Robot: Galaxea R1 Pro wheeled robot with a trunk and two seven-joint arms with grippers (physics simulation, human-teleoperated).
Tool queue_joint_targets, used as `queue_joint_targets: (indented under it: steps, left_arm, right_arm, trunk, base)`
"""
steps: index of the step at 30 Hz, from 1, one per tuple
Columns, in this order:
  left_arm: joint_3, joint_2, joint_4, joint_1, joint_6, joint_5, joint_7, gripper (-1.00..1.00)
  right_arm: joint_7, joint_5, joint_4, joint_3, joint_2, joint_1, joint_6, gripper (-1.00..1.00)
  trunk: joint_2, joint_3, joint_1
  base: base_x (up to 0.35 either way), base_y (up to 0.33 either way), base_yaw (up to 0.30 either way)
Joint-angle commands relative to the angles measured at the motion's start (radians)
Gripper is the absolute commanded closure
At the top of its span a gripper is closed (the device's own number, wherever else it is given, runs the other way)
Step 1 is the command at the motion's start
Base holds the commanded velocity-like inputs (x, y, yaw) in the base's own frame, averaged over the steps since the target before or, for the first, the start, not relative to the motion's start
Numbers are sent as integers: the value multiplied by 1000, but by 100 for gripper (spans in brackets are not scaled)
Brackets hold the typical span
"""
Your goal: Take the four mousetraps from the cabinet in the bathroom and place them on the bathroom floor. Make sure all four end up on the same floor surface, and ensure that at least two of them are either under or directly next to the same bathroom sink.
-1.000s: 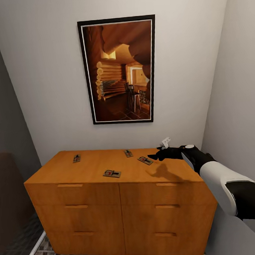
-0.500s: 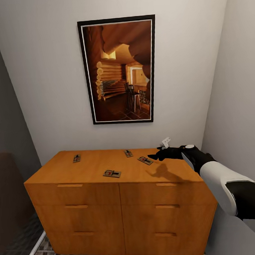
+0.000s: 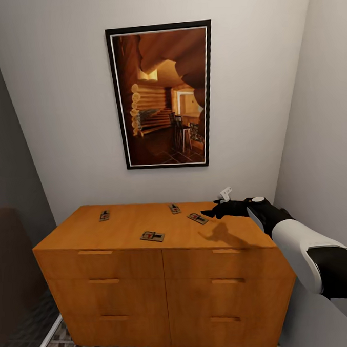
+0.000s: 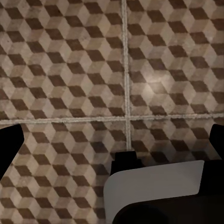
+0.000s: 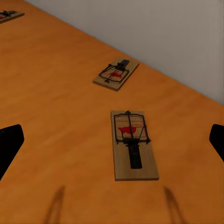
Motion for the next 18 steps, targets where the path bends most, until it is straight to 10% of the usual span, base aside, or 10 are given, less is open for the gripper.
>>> queue_joint_targets:
  steps: [1,18]
  left_arm:
    - [-5,1,-2,0,4,1,0,-100]
    - [-5,1,5,0,4,2,0,-100]
  right_arm:
    - [2,-4,-2,5,-1,0,7,-100]
    - [2,-4,-2,5,0,-1,7,-100]
  trunk:
    - [-1,-1,0]
    - [-1,-1,0]
  base:
    - [15,0,0]
    - [89,-23,0]
